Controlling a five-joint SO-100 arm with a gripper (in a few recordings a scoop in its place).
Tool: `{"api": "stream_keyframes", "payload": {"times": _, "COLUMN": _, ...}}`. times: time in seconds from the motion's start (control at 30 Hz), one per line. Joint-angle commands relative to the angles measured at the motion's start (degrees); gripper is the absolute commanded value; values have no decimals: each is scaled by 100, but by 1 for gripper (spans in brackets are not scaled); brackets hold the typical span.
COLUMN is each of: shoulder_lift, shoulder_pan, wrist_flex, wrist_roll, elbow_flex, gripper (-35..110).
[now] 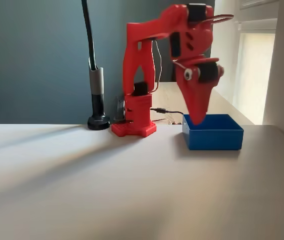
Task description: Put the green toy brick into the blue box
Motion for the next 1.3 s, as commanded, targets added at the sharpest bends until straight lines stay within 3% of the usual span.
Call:
{"api": "stream_keyframes", "payload": {"times": 0.0, "shoulder_lift": 571, "shoulder_pan": 686, "wrist_flex": -114, "wrist_roll": -62, "elbow_flex": 105, "gripper": 0}}
{"api": "stream_keyframes", "payload": {"times": 0.27, "shoulder_lift": 1134, "shoulder_pan": 1705, "wrist_flex": -1169, "wrist_roll": -483, "elbow_flex": 1037, "gripper": 0}}
{"api": "stream_keyframes", "payload": {"times": 0.83, "shoulder_lift": 5273, "shoulder_pan": 1916, "wrist_flex": -3384, "wrist_roll": -624, "elbow_flex": 5739, "gripper": 0}}
{"api": "stream_keyframes", "payload": {"times": 1.27, "shoulder_lift": 8640, "shoulder_pan": 2268, "wrist_flex": -3894, "wrist_roll": -949, "elbow_flex": 8789, "gripper": 0}}
